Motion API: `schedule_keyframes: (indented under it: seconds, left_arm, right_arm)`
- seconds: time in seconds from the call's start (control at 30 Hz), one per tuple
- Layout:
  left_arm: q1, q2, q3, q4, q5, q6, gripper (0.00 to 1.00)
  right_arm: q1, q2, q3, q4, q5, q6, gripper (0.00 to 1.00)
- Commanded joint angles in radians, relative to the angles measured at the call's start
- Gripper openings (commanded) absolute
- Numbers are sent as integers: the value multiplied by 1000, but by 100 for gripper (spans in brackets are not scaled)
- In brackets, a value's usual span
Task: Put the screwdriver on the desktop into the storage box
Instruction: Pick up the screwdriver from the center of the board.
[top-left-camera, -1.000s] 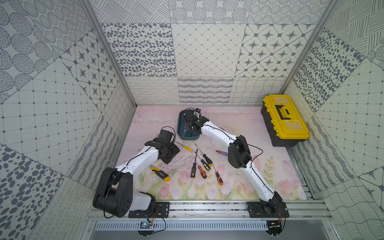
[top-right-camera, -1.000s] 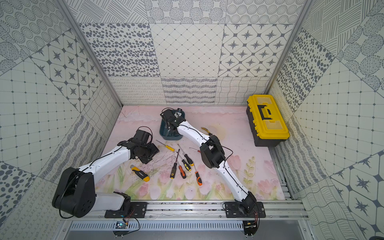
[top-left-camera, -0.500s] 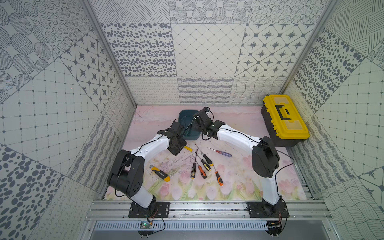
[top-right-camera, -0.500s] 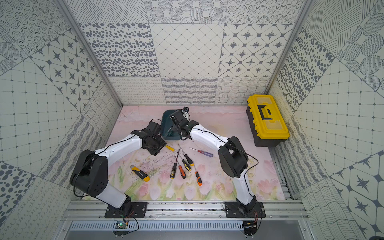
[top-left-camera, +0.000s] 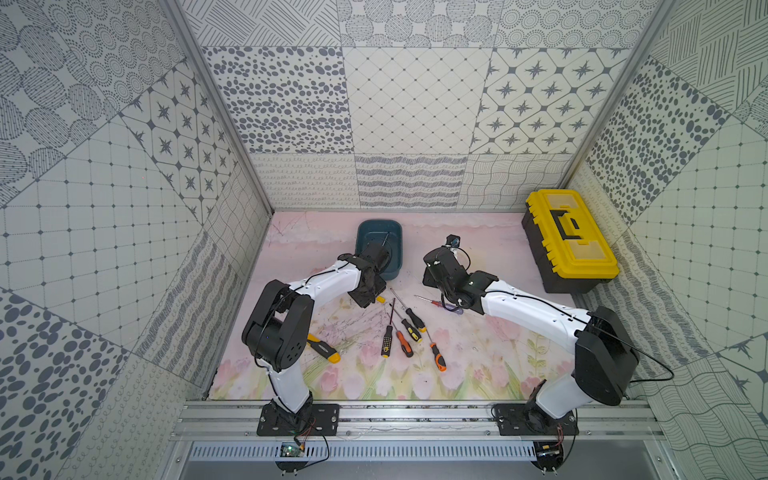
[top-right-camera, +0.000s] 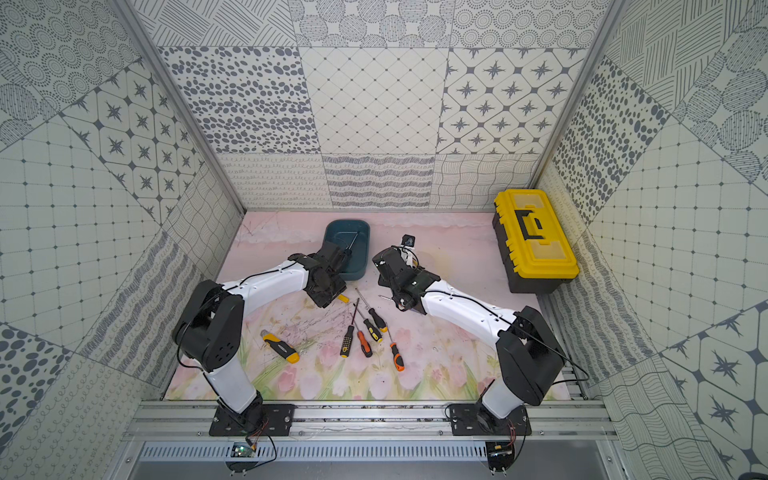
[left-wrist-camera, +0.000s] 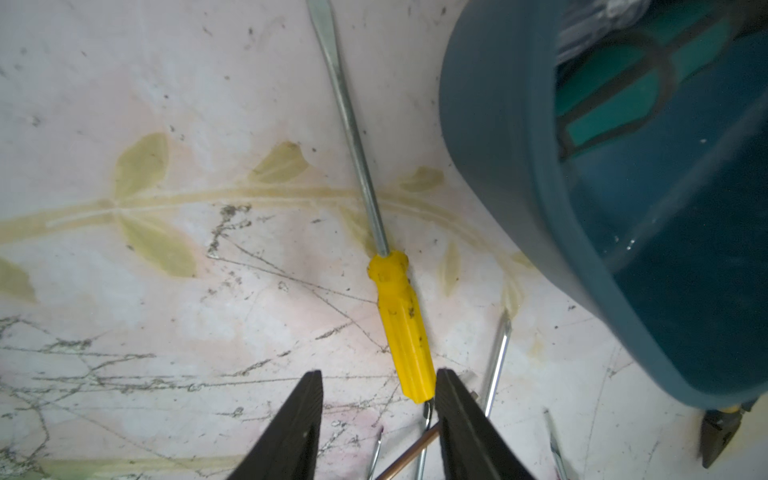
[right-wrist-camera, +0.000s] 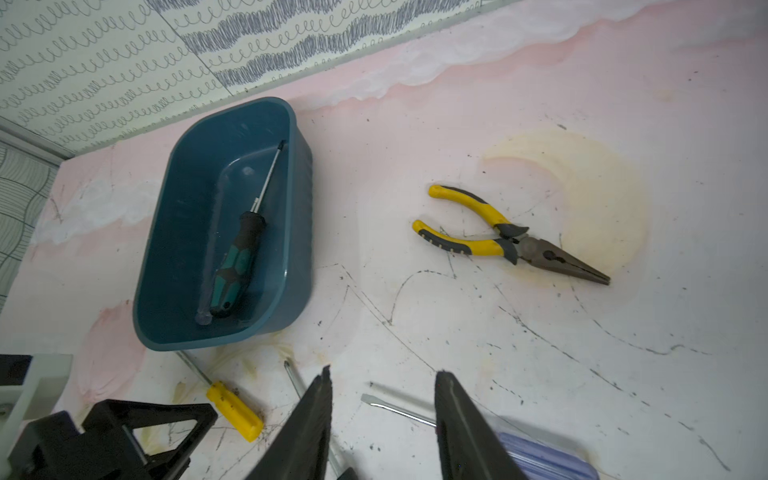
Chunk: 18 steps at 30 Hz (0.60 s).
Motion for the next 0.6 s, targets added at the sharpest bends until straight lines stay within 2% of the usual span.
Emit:
schedule_keyframes:
  seconds: [0.0,0.37,0.57]
  left_arm:
    - [-16,26,17,-11,-56,-30,48]
    - [-23,112,45,-5,-54,-52,49]
    - [-28,128,39,-5,-53,-77,43]
  right_arm:
    - [0,-49,-28,-9,38,25,44]
    - [0,-98,-89,-29,18,45,44]
    - [1,-109,-97,-39,15,40,44]
